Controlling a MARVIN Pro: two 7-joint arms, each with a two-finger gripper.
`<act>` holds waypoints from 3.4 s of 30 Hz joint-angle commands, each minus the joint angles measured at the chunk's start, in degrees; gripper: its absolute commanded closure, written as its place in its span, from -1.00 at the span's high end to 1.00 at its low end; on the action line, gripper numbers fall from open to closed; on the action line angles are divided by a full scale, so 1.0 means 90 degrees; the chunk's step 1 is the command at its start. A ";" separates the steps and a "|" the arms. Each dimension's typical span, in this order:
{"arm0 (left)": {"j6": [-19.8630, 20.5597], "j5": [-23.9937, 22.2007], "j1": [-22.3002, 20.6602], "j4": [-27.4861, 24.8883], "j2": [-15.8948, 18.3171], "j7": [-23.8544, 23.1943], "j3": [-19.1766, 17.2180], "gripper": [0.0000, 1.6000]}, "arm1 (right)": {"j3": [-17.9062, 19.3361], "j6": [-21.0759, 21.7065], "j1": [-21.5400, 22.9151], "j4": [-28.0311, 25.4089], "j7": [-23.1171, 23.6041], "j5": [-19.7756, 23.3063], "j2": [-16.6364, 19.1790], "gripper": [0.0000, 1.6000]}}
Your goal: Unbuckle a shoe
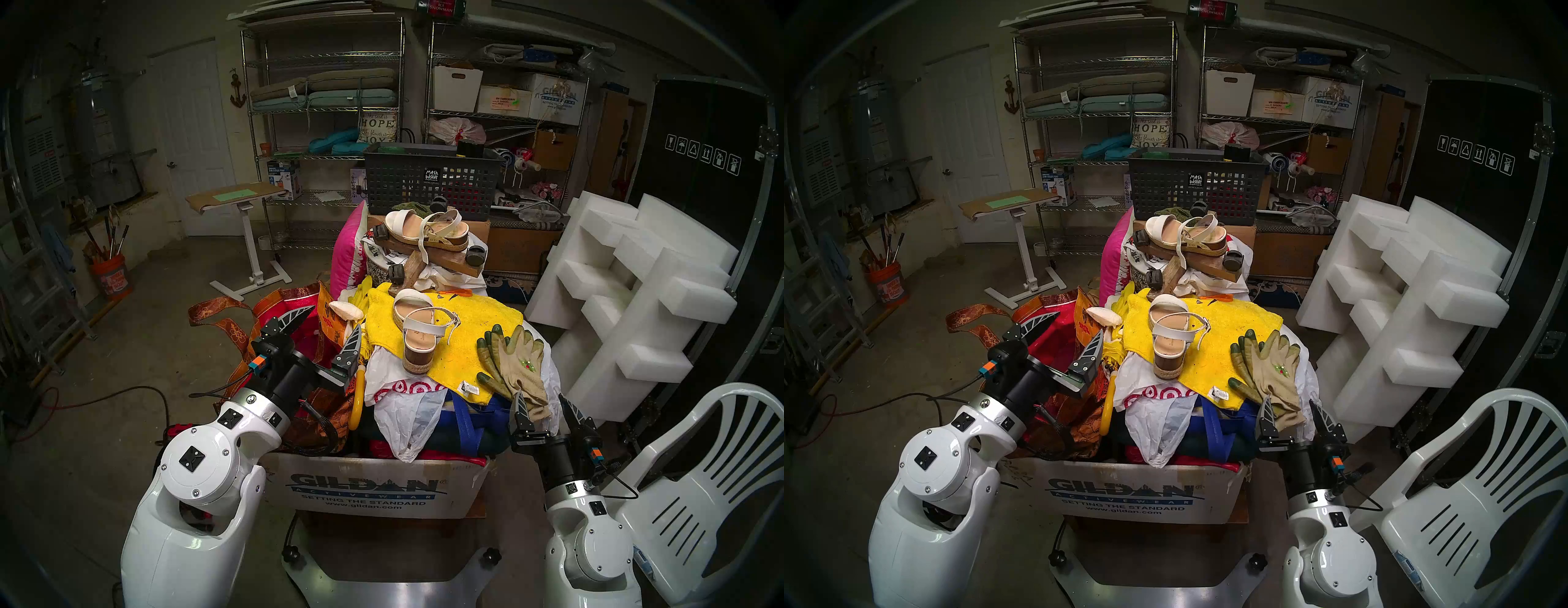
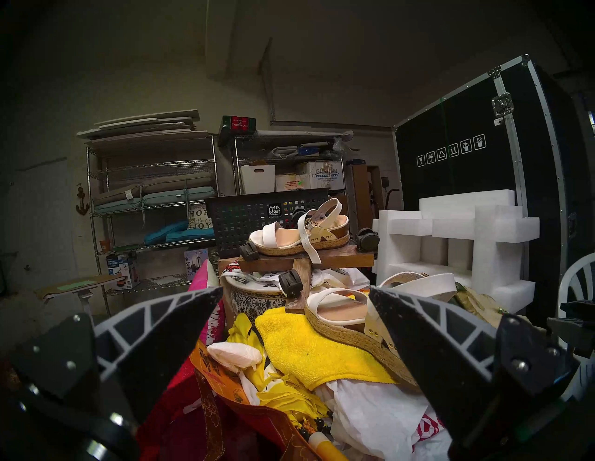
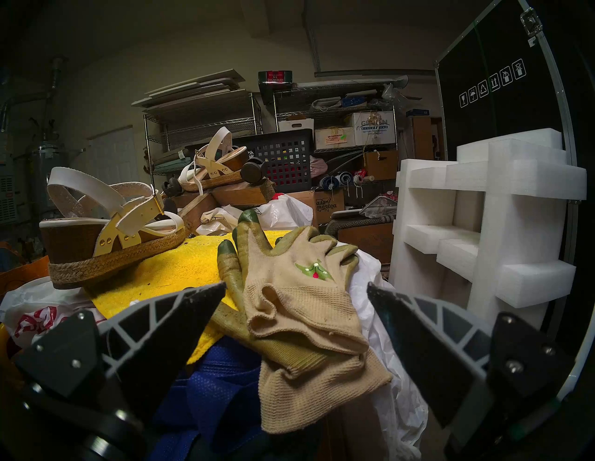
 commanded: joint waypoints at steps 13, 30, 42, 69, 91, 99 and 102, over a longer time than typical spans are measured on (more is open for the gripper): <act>-0.0034 -0.0053 -0.1282 0.0628 0.0328 -0.0642 0.0073 1.00 | -0.0991 0.0177 0.0454 -0.0330 -0.0261 -0.0236 0.0589 1.00; -0.0085 -0.0098 -0.1410 0.0628 0.0274 -0.0751 0.0223 1.00 | -0.0987 0.0229 0.0142 -0.0685 -0.0525 -0.0080 0.0583 1.00; -0.0034 -0.0205 -0.1176 0.0362 0.0287 -0.0805 0.0221 1.00 | -0.1163 0.0147 0.0245 -0.0656 -0.0509 0.0117 0.0710 1.00; 0.0729 -0.0128 -0.2296 0.1118 0.0720 -0.1615 0.0607 1.00 | -0.1874 0.0237 0.1277 0.0052 -0.0445 0.0466 0.1059 1.00; 0.0780 0.0162 -0.2844 0.1516 0.0767 -0.1978 0.0920 1.00 | -0.2237 0.0395 0.1661 0.0451 -0.0743 0.0523 0.1182 0.50; 0.0828 0.0104 -0.2878 0.1590 0.0816 -0.2223 0.0883 1.00 | -0.2310 0.0451 0.1864 0.0603 -0.0853 0.0520 0.1181 0.37; 0.0861 0.0057 -0.2889 0.1578 0.0790 -0.2245 0.0860 1.00 | -0.2306 0.0450 0.1928 0.0651 -0.0865 0.0504 0.1163 0.32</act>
